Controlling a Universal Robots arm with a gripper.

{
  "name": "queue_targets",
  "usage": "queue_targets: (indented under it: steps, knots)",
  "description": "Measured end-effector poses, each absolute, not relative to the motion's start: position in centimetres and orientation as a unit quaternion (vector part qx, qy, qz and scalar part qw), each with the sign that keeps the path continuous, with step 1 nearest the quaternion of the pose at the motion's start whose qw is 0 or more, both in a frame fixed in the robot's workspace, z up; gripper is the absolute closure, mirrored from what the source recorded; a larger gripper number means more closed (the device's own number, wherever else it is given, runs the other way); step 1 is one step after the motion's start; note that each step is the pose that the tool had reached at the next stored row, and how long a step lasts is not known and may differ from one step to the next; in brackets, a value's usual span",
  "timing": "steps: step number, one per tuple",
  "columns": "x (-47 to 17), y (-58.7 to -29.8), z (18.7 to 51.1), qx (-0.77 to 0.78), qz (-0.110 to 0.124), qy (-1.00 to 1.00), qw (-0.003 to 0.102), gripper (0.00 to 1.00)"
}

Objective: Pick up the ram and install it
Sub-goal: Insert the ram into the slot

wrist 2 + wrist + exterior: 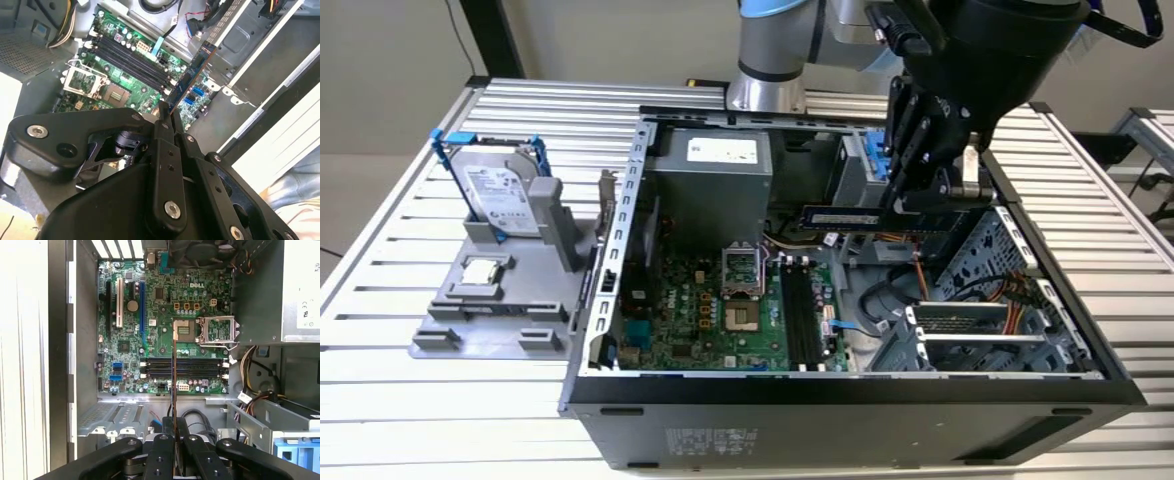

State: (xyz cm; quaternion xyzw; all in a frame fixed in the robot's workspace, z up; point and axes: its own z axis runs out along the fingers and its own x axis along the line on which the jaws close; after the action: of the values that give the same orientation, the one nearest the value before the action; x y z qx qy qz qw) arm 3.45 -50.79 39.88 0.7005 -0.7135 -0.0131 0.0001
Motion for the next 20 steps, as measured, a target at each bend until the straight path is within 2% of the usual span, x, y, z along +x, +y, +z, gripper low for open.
queue_targets:
  steps: [10, 20]
  knots:
    - [3.5, -50.7, 39.9, 0.701, -0.013, -0.713, 0.0, 1.0]
    - [3.5, -49.2, 39.9, 0.701, -0.013, -0.713, 0.0, 1.0]
